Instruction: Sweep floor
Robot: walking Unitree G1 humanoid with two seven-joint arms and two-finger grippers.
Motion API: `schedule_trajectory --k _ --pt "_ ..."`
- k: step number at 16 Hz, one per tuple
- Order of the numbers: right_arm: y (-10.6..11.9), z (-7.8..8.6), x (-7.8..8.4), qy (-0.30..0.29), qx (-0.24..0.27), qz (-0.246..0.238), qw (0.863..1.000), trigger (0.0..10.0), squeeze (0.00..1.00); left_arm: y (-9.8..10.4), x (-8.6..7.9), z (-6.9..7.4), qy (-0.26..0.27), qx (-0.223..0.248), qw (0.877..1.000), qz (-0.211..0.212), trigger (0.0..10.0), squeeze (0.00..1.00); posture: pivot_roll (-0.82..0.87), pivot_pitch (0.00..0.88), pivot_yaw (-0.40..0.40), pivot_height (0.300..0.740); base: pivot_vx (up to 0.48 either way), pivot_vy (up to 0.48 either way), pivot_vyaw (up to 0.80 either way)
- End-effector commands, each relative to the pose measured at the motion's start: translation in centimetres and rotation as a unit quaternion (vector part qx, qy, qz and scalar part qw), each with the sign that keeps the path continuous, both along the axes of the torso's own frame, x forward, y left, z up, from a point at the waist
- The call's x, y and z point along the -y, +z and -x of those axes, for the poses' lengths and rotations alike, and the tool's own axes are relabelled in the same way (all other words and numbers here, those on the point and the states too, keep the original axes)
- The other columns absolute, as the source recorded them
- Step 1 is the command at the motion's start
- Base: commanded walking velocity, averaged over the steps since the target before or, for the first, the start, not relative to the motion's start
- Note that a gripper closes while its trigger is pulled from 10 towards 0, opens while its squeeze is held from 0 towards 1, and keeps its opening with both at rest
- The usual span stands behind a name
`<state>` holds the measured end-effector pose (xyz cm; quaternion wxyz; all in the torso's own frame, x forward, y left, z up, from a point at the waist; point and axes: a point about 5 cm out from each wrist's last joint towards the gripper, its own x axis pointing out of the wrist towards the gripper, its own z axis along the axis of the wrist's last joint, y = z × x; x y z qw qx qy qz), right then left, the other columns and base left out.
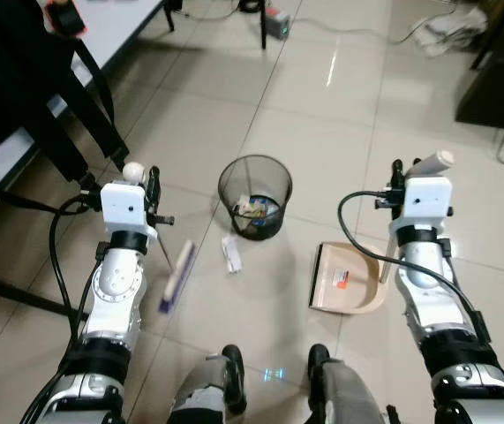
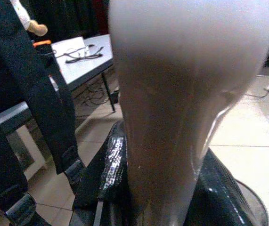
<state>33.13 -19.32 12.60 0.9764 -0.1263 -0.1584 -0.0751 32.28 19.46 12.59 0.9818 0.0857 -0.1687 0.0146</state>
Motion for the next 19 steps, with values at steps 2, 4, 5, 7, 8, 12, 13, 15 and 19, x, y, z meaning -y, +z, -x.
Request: schedule_trajectory --k 2,4,5,7,8,12,13,15,19 --pt "-0.6 0.1 -1.3 0.013 0.006 -0.002 1.0 10.0 0.0 1.1 0.1 -0.5 0.011 0.034 0.999 0.018 10.0 0.0 0.08 0.363 0.096 0.74 0.0 0.0 0.0" --pt "-1.4 0.2 -2.1 0.007 0.004 -0.027 1.0 10.0 0.0 1.0 2.2 -0.8 -0.025 0.038 0.998 0.051 10.0 0.0 0.09 0.361 0.098 0.74 0.0 0.0 0.0" --pt "-1.6 0.2 -2.4 0.005 0.001 -0.047 0.999 10.0 0.0 0.9 3.5 -0.9 -0.052 0.036 0.996 0.069 10.0 0.0 0.09 0.362 0.099 0.74 0.0 0.0 0.0" --pt "-1.5 0.1 -4.1 0.033 0.01 -0.055 0.998 10.0 0.0 0.9 5.5 -1.0 -0.097 0.033 0.99 0.092 10.0 0.0 0.09 0.363 0.101 0.74 0.0 0.0 0.0" --pt "-1.6 0.1 -4.5 0.042 0.01 -0.055 0.998 10.0 0.0 1.0 6.1 -1.1 -0.114 0.032 0.988 0.099 10.0 0.0 0.09 0.36 0.1 0.74 0.0 0.0 0.0" --pt "-2.2 0.0 -5.5 0.057 -0.004 -0.06 0.997 10.0 0.0 0.8 8.2 -0.6 -0.213 0.017 0.973 0.085 10.0 0.0 0.1 0.341 0.101 0.74 0.0 0.0 0.0" --pt "-2.3 0.0 -5.5 0.054 -0.01 -0.064 0.996 10.0 0.0 0.7 8.5 -0.4 -0.218 0.015 0.972 0.09 10.0 0.0 0.1 0.337 0.101 0.74 0.0 0.0 0.0" --pt "-2.7 0.1 -5.5 0.053 -0.019 -0.064 0.996 10.0 0.0 0.7 9.5 0.2 -0.248 0.013 0.964 0.1 10.0 0.0 0.1 0.326 0.103 0.74 0.0 0.0 0.0" --pt "-3.2 0.1 -4.5 0.026 -0.03 -0.075 0.996 10.0 0.0 1.3 10.3 1.0 -0.323 -0.004 0.939 0.12 10.0 0.0 0.11 0.293 0.112 0.74 0.0 0.0 0.0"
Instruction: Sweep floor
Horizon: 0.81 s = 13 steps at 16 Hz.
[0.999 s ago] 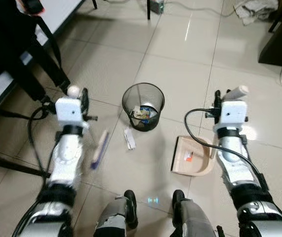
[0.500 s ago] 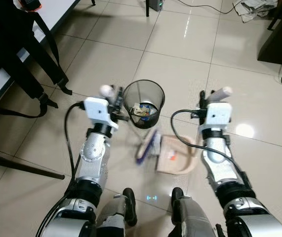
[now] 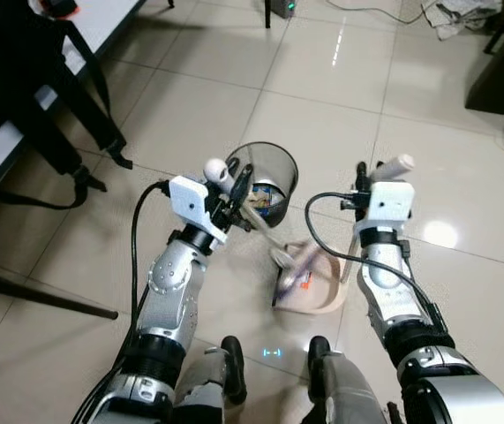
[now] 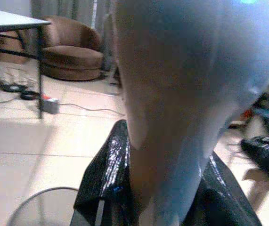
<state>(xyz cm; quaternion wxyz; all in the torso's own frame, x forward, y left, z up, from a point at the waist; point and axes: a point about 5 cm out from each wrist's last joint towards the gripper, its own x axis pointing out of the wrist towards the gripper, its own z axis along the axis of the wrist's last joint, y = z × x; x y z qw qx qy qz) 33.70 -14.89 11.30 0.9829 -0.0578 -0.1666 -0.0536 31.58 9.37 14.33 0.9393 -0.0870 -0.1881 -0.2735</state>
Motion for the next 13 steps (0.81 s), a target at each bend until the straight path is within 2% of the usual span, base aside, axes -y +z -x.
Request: schedule_trajectory --k 1,3,6,7,9,11,13 --pt "-2.0 0.7 0.4 -0.015 -0.043 -0.014 0.999 10.0 0.0 0.1 0.0 0.4 -0.021 -0.008 1.0 0.01 10.0 0.0 0.1 0.289 0.116 0.74 0.0 0.0 0.0" --pt "-2.3 1.0 1.5 -0.031 -0.046 -0.014 0.998 10.0 0.0 2.3 -0.4 0.6 -0.056 0.007 0.998 0.025 10.0 0.0 0.1 0.276 0.12 0.74 0.0 0.0 0.0" --pt "-2.7 1.3 2.2 -0.038 -0.051 -0.01 0.998 10.0 0.0 6.3 -1.8 0.1 -0.054 0.031 0.996 0.063 10.0 0.0 0.11 0.255 0.119 0.74 0.0 0.0 0.0" --pt "-2.8 1.4 2.3 -0.037 -0.053 -0.009 0.998 10.0 0.0 6.8 -2.0 0.0 -0.055 0.035 0.996 0.063 10.0 0.0 0.1 0.253 0.118 0.74 0.0 0.0 0.0" --pt "-3.1 1.7 2.7 -0.04 -0.057 -0.009 0.998 10.0 0.0 8.1 -2.8 0.1 -0.07 0.055 0.996 0.022 10.0 0.0 0.1 0.231 0.117 0.74 0.0 0.0 0.0" --pt "-3.3 2.0 3.1 -0.047 -0.058 -0.015 0.997 10.0 0.0 8.5 -3.7 0.4 -0.073 0.052 0.996 -0.008 10.0 0.0 0.1 0.211 0.115 0.74 0.0 0.0 0.0" --pt "-3.6 2.5 3.9 -0.054 -0.057 -0.024 0.997 10.0 0.0 8.3 -5.0 1.2 -0.077 0.04 0.995 -0.057 10.0 0.0 0.1 0.188 0.107 0.74 0.0 0.0 0.0"
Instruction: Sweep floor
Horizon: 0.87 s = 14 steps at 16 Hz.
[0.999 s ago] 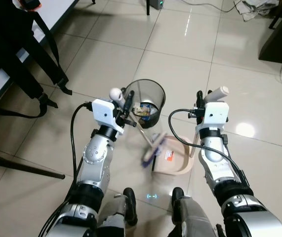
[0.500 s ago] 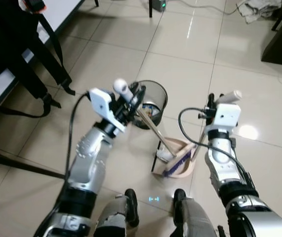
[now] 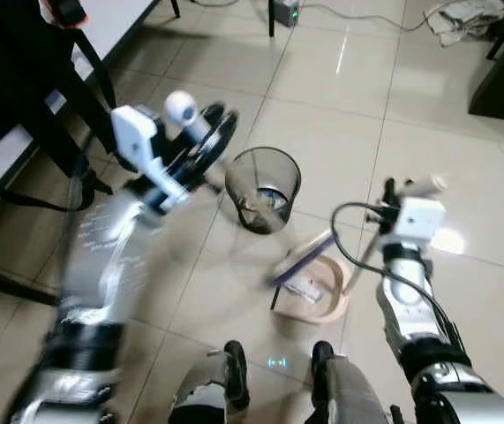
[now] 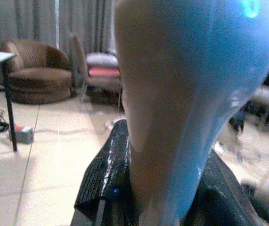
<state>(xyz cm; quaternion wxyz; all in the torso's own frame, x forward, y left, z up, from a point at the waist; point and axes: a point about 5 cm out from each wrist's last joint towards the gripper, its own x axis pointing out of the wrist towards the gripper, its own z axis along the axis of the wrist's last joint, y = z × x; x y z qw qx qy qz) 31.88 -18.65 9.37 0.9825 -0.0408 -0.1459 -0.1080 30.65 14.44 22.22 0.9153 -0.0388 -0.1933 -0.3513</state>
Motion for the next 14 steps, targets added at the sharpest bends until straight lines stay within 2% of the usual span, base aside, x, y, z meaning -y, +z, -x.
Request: schedule_trajectory --k 1,3,4,6,8,11,14 --pt "-1.7 0.9 0.4 -0.003 -0.037 -0.005 0.999 10.0 0.0 -0.1 -0.5 0.7 -0.007 0.002 1.0 -0.018 10.0 0.0 0.1 0.171 0.105 0.74 0.0 0.0 0.0" --pt "-1.5 1.3 1.0 -0.004 -0.026 -0.02 0.999 10.0 0.0 -1.0 -1.4 1.5 0.003 -0.013 0.999 -0.034 10.0 0.0 0.09 0.152 0.104 0.74 0.0 0.0 0.0" --pt "-1.2 1.5 1.2 0.0 -0.015 -0.029 0.999 10.0 0.0 -1.4 -1.9 1.6 0.027 -0.015 0.999 -0.035 10.0 0.0 0.09 0.143 0.1 0.74 0.0 0.0 0.0" --pt "-0.7 2.1 1.5 0.012 0.004 -0.037 0.999 10.0 0.0 -2.2 -3.5 1.2 0.127 0.005 0.991 -0.05 10.0 0.0 0.07 0.121 0.09 0.74 0.0 0.0 0.0" --pt "-0.8 2.9 1.5 0.018 0.005 -0.041 0.999 10.0 0.0 -2.7 -4.0 1.4 0.159 0.009 0.986 -0.043 10.0 0.0 0.05 0.109 0.085 0.74 0.0 0.0 0.0" --pt "-0.5 4.2 1.7 0.017 0.013 -0.057 0.998 10.0 0.0 -4.8 -5.0 1.8 0.207 -0.032 0.976 -0.066 10.0 0.0 0.04 0.091 0.079 0.74 0.0 0.0 0.0" --pt "1.7 4.7 1.9 0.019 0.031 -0.076 0.996 10.0 0.0 -7.4 -6.3 1.9 0.26 -0.078 0.957 -0.099 10.0 0.0 0.02 0.082 0.085 0.74 0.0 0.0 0.0"
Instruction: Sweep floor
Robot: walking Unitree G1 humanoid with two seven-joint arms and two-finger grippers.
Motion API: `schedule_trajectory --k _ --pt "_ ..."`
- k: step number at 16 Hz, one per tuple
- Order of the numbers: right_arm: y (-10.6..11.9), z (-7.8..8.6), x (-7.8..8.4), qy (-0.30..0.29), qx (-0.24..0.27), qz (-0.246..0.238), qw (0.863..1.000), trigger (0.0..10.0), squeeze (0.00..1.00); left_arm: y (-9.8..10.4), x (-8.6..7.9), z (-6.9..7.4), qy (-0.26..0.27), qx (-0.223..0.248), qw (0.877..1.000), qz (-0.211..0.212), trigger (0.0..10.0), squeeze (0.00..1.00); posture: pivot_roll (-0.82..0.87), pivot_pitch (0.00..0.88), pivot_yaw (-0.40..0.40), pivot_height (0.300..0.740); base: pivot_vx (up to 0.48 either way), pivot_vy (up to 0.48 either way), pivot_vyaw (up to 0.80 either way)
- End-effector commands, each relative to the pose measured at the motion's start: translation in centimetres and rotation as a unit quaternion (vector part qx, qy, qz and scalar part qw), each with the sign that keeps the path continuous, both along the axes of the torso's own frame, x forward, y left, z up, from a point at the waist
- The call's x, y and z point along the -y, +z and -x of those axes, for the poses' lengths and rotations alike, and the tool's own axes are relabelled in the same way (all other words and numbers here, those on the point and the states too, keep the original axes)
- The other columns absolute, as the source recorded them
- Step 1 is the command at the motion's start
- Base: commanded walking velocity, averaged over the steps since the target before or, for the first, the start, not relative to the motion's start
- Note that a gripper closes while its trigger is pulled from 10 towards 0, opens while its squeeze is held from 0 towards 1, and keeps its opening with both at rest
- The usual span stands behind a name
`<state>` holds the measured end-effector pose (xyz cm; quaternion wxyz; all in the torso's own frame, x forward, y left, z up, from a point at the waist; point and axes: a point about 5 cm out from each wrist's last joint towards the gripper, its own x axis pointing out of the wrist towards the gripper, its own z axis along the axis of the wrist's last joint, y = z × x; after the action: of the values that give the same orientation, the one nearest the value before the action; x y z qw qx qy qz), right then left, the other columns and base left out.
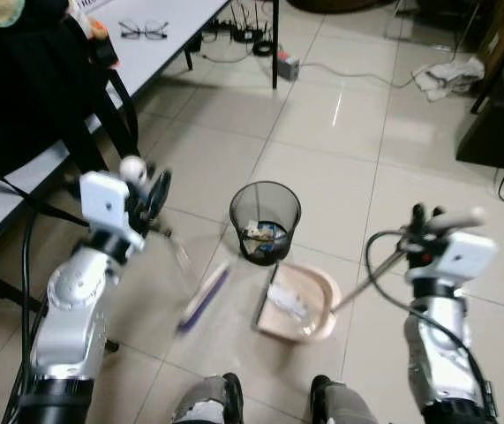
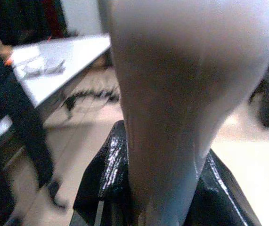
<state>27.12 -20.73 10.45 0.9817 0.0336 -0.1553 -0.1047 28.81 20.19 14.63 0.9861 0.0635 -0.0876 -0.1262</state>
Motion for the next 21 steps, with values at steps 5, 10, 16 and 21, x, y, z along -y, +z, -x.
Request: schedule_trajectory --k 5,10,16,21 --pt "4.8 1.4 -0.2 0.032 0.008 -0.046 0.998 10.0 0.0 -2.7 -1.6 0.4 0.09 -0.046 0.994 -0.045 10.0 0.0 -0.01 0.086 0.096 0.74 0.0 0.0 0.0" --pt "9.3 1.9 -0.4 0.07 0.011 -0.083 0.994 10.0 0.0 -2.4 -1.2 0.0 0.099 -0.033 0.994 -0.025 10.0 0.0 -0.02 0.085 0.102 0.74 0.0 0.0 0.0" --pt "15.0 -0.1 -0.2 0.099 0.073 -0.108 0.986 10.0 0.0 -2.3 0.4 0.0 0.063 -0.026 0.998 -0.015 10.0 0.0 -0.02 0.064 0.095 0.74 0.0 0.0 0.0" --pt "16.9 -1.3 2.0 0.053 0.094 -0.09 0.99 10.0 0.0 -2.3 1.2 -0.1 0.051 -0.023 0.998 -0.003 10.0 0.0 -0.02 0.046 0.099 0.74 0.061 0.0 0.0"
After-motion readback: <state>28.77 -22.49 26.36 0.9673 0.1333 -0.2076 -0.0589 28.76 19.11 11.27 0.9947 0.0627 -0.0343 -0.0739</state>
